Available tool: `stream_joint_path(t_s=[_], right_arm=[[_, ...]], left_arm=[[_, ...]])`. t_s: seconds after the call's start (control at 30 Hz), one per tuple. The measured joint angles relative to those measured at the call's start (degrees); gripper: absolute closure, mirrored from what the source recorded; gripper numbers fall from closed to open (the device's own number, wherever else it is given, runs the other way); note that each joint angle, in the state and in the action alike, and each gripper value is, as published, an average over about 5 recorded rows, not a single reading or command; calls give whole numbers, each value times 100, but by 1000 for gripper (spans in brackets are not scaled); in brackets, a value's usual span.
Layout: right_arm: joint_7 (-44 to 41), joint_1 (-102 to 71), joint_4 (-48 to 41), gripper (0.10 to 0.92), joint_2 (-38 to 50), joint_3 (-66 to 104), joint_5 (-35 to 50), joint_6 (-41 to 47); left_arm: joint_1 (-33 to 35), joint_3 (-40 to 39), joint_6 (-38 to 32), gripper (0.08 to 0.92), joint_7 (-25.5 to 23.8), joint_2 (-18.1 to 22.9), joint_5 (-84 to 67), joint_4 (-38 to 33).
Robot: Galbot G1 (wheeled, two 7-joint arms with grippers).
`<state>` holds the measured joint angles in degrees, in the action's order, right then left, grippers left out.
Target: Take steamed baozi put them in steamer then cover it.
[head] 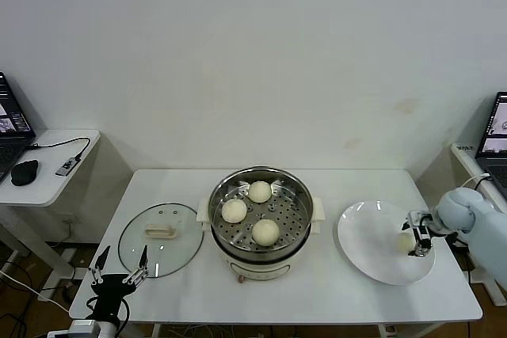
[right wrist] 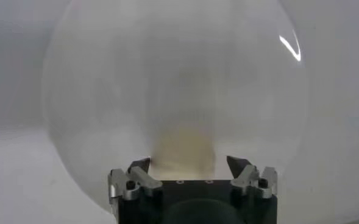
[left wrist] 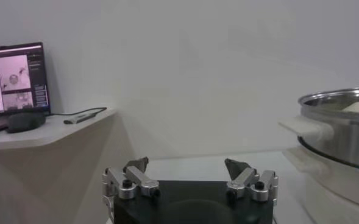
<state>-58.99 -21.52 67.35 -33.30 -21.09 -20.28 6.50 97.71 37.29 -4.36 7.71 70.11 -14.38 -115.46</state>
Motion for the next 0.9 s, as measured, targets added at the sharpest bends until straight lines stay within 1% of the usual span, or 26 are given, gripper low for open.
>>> stream_joint_path(t_s=[0.17, 0.5, 0.7, 0.9], right_arm=[[-35, 11, -37, 393, -36, 11, -40, 13], [-168, 194, 130, 410, 104, -91, 152, 174], [-303, 704, 541, 406, 431, -450, 589, 474], [-337, 1855, 1019, 406, 655, -1324, 1267, 837]], left_arm=[[-5, -5, -2, 177, 1, 8, 0, 11], [2, 3, -2, 177, 2, -12, -1, -17], [-30, -25, 12, 177, 2, -29, -1, -30], [-65, -63, 13, 177, 4, -67, -12, -6]])
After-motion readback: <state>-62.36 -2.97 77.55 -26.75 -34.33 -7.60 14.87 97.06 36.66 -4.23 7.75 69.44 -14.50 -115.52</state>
